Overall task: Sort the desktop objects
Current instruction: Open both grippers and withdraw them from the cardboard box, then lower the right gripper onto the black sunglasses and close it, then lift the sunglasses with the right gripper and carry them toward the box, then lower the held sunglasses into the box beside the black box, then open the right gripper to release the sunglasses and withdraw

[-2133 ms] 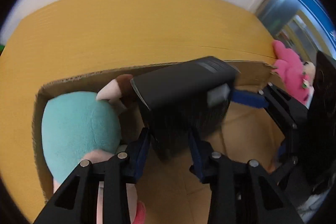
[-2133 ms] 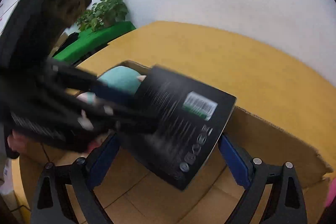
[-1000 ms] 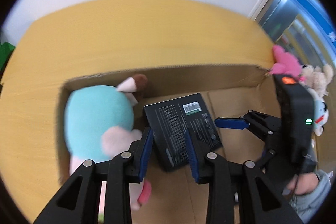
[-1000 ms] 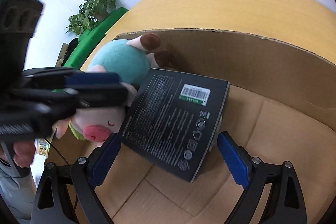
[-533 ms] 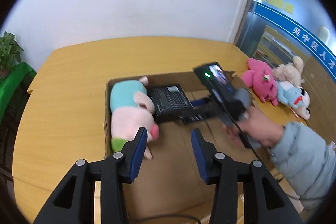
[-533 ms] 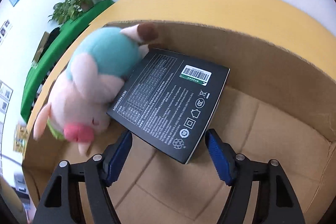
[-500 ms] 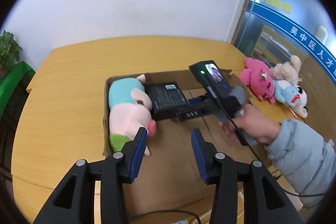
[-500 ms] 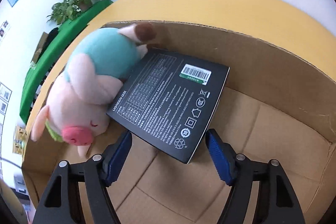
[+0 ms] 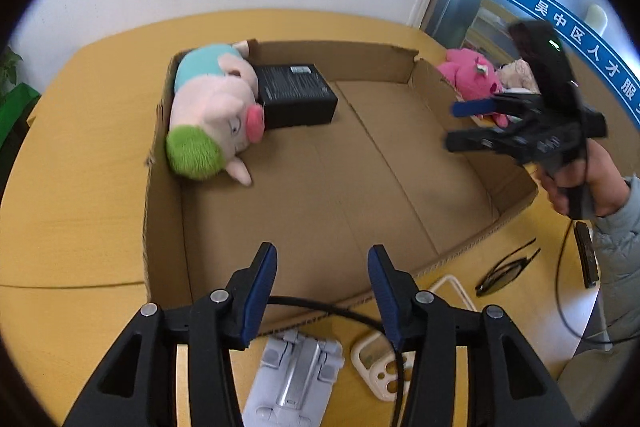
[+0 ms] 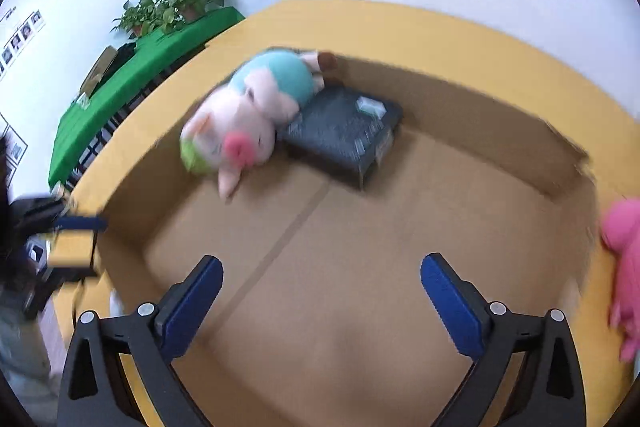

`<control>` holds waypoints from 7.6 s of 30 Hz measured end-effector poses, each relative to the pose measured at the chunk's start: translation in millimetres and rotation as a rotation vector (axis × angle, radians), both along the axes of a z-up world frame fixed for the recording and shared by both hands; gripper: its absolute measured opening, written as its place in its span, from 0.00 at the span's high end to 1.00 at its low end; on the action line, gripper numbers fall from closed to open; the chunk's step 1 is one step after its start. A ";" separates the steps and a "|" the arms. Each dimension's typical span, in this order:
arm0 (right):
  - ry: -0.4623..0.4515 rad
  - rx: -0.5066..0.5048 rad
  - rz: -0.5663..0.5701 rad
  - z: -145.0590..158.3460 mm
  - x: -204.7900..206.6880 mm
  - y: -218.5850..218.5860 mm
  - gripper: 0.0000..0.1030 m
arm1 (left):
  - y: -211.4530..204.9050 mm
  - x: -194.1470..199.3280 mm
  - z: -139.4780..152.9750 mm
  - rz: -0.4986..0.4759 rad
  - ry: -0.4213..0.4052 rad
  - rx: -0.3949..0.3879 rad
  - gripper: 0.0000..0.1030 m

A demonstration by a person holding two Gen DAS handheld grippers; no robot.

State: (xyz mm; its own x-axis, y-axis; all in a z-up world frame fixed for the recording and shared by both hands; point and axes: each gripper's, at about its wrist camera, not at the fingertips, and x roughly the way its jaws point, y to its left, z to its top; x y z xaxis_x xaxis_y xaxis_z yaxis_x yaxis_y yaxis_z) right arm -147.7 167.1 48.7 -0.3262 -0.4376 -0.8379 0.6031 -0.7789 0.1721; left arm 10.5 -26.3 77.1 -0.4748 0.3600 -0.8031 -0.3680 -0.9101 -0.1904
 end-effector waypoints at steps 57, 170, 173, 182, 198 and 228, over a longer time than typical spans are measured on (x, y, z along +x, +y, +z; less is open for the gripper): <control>-0.094 0.024 -0.019 -65.4 208.8 125.0 0.11 | 116.4 62.1 -65.6 -0.209 -0.236 0.274 0.52; -0.009 -0.447 -0.174 9.3 240.0 92.4 0.79 | 119.3 13.9 -17.0 -0.235 -0.342 0.709 0.72; 0.061 -0.427 -0.149 33.7 209.0 86.5 0.79 | 116.2 -15.6 10.3 -0.223 -0.275 0.682 0.74; 0.089 -0.371 -0.042 77.2 84.1 61.2 0.79 | 101.0 -127.5 42.0 -0.131 -0.204 0.624 0.76; -0.228 -0.370 -0.145 -33.7 -85.6 48.6 0.79 | 127.4 -268.3 -74.9 0.059 -0.446 0.394 0.81; -0.399 -0.418 -0.311 -94.9 -54.3 64.0 0.36 | 147.3 -297.8 -87.5 0.100 -0.510 0.178 0.69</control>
